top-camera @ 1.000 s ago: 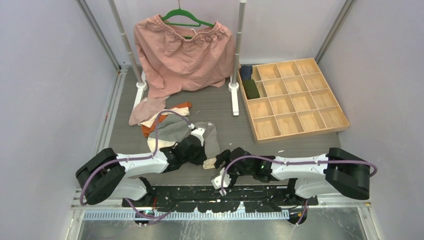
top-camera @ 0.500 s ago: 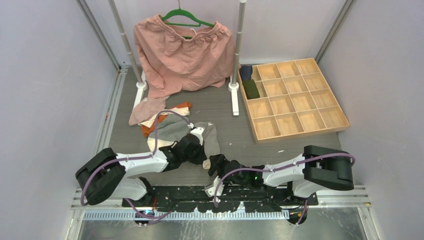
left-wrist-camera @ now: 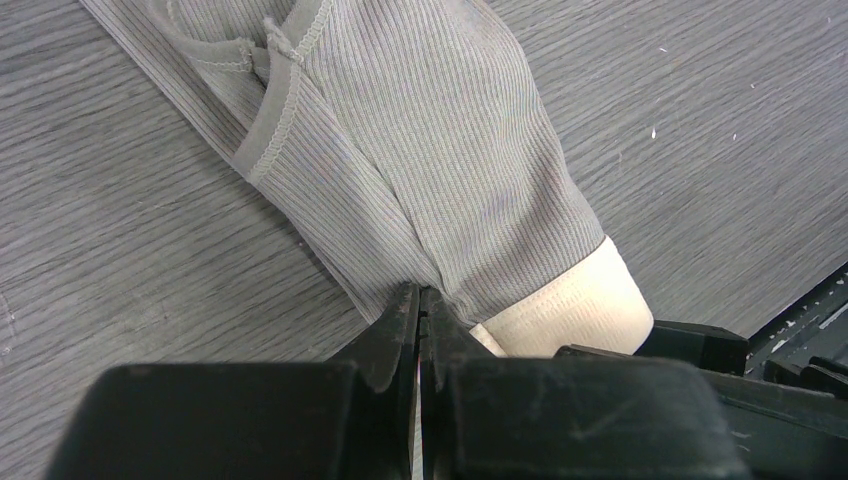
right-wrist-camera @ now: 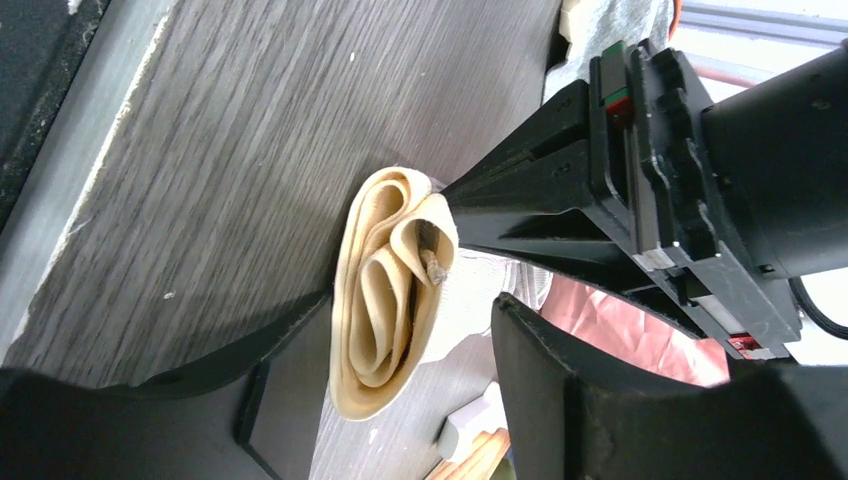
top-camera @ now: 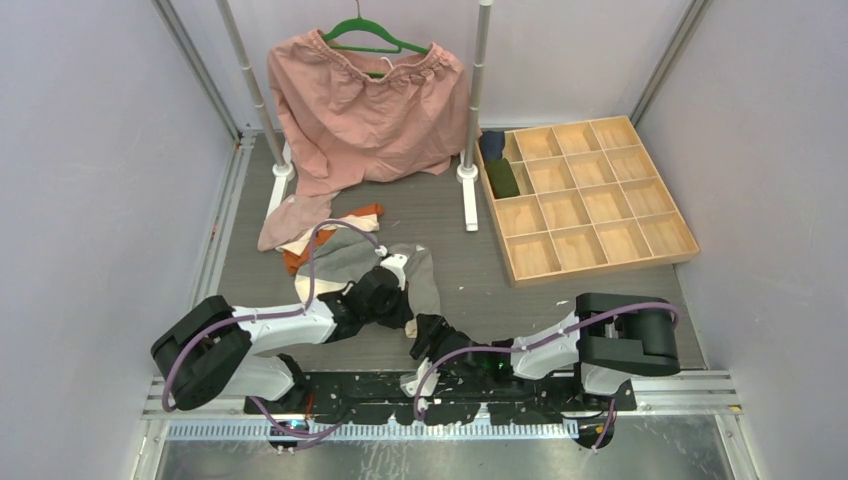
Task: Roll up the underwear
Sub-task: Roll the underwear to the center of the board.
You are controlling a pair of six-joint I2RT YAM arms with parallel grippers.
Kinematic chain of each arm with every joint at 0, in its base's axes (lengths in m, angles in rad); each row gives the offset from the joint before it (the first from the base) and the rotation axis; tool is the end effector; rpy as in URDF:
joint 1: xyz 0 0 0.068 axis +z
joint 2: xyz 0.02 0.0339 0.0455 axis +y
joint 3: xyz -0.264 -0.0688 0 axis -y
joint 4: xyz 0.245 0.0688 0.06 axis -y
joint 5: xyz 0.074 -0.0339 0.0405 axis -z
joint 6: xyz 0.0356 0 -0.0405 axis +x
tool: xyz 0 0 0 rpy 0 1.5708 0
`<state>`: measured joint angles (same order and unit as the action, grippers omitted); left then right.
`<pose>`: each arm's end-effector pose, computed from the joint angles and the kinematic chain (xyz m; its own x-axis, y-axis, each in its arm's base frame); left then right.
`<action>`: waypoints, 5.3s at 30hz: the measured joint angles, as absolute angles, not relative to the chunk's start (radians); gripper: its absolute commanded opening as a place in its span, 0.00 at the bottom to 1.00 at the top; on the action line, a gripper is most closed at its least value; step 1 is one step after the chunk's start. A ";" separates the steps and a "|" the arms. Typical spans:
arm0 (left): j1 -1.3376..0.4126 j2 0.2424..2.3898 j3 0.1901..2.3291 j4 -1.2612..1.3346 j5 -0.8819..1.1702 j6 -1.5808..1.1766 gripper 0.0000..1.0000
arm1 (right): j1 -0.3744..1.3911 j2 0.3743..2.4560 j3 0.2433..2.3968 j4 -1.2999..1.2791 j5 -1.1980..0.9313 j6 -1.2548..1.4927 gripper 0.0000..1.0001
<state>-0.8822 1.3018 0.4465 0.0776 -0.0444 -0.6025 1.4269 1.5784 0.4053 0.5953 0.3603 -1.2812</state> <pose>0.1499 -0.1796 0.1456 -0.7931 0.0728 -0.6047 0.3663 0.8502 -0.3781 0.0500 0.2576 0.1162 0.8246 -0.5631 -0.0547 -0.3274 -0.3962 -0.8578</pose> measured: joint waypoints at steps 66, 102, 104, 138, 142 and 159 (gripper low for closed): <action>-0.859 0.552 0.321 -0.324 -0.118 -0.723 0.11 | 1.228 1.419 0.670 0.054 -0.242 0.162 0.01; -0.917 0.726 0.272 -0.093 0.240 -0.642 0.03 | 1.084 1.578 0.619 0.199 -0.360 0.556 0.10; -0.918 0.764 0.272 -0.071 0.240 -0.642 0.02 | 1.081 1.578 0.621 0.194 -0.360 0.555 0.12; -0.923 1.106 0.281 0.147 0.215 -0.628 0.01 | 1.056 1.502 0.619 0.093 -0.262 0.560 0.44; -0.923 1.139 0.290 0.169 0.221 -0.629 0.01 | 1.052 1.465 0.606 0.036 -0.209 0.561 0.42; -0.923 1.142 0.290 0.152 0.196 -0.672 0.01 | 1.037 1.431 0.635 -0.085 -0.033 0.537 0.45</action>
